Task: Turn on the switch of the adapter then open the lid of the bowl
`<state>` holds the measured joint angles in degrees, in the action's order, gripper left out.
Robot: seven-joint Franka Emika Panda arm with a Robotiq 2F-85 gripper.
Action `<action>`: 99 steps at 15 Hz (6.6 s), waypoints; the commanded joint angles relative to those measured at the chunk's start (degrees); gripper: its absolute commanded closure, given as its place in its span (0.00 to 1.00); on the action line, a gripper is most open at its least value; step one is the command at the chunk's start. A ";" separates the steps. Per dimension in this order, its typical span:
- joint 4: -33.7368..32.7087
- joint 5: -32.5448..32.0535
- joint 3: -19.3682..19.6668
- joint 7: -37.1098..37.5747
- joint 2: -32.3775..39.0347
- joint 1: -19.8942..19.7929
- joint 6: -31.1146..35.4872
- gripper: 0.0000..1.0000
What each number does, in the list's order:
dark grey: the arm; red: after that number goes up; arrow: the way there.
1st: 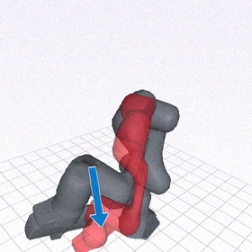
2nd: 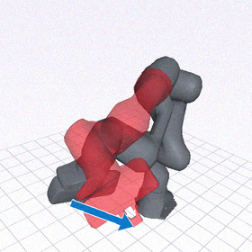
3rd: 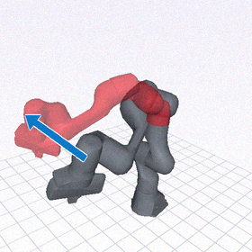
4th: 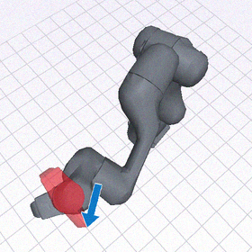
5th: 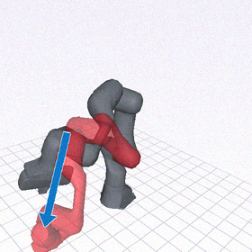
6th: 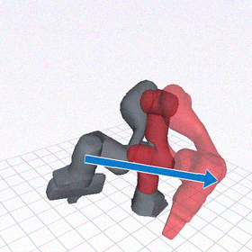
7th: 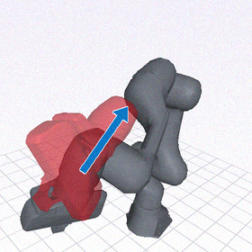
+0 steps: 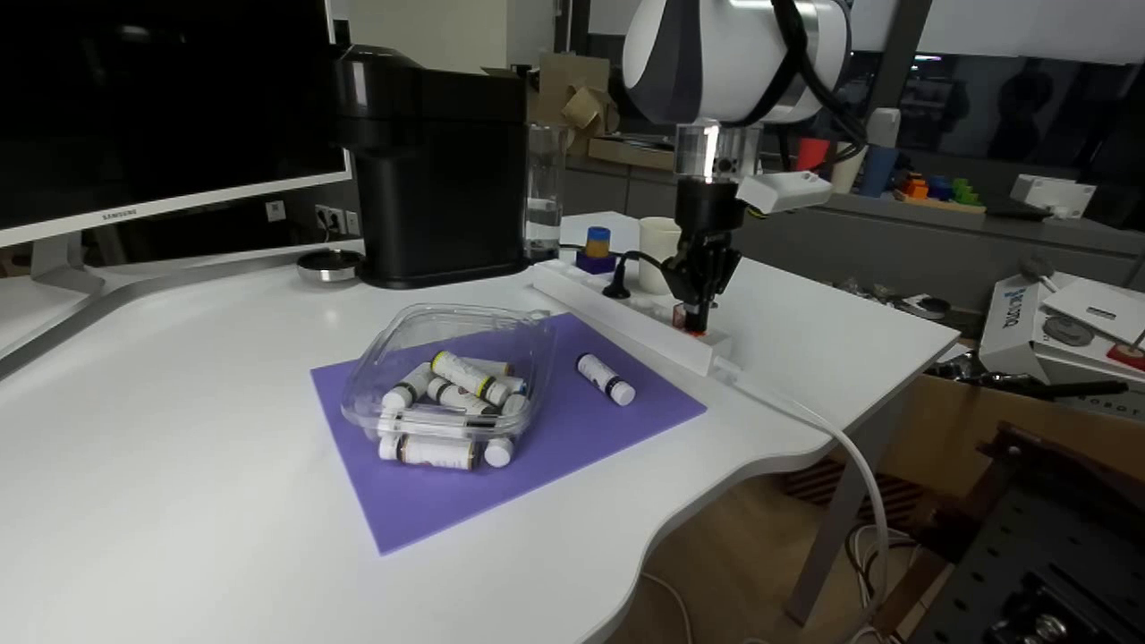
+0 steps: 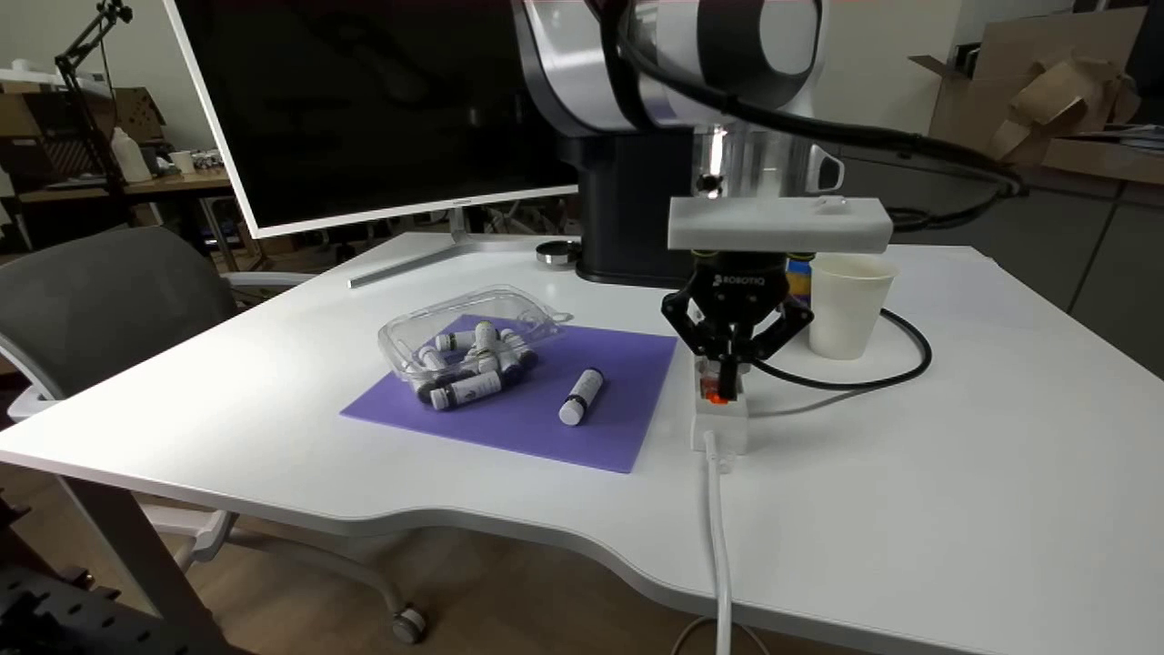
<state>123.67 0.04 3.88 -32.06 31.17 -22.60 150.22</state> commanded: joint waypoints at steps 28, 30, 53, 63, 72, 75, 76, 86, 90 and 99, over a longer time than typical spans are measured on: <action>-3.16 12.88 -4.95 -19.25 -10.12 7.26 -15.72 0.00; -3.78 12.68 -5.40 -18.18 -8.40 9.17 -13.37 0.00; -12.98 13.01 -9.79 -21.06 4.22 8.21 -21.82 0.00; -14.53 14.38 -9.72 -21.67 1.33 8.36 -32.46 0.00; -22.55 16.63 -8.95 -24.12 3.17 7.69 -55.29 0.00; -26.47 18.54 -8.64 -23.72 5.53 8.04 -63.44 0.00; -27.44 19.13 -8.56 -23.59 6.20 8.24 -64.96 0.00; -26.98 22.54 -9.68 -25.07 8.22 11.29 -47.56 0.00; -26.02 22.65 -10.99 -26.27 8.68 11.57 -41.61 0.00; -22.62 23.13 -12.42 -28.49 6.91 11.30 -32.23 0.00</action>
<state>98.47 22.43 -8.14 -59.87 39.93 -11.06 115.79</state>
